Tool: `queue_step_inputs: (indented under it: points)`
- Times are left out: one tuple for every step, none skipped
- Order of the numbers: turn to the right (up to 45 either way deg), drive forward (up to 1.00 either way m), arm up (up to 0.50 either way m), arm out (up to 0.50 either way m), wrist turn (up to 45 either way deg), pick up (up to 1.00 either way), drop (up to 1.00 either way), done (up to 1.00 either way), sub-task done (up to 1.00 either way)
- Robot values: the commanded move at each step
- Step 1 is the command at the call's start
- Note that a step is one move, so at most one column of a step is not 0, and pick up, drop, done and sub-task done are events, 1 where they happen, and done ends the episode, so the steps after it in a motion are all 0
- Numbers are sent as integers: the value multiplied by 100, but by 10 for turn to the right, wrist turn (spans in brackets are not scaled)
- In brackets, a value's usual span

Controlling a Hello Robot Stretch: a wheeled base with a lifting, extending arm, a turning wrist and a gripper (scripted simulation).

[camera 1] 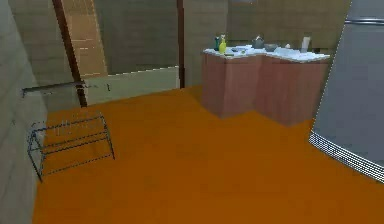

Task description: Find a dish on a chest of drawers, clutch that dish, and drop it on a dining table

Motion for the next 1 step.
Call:
queue_step_inputs:
  points:
    - [450,0,0,0,0,0,0,0,0]
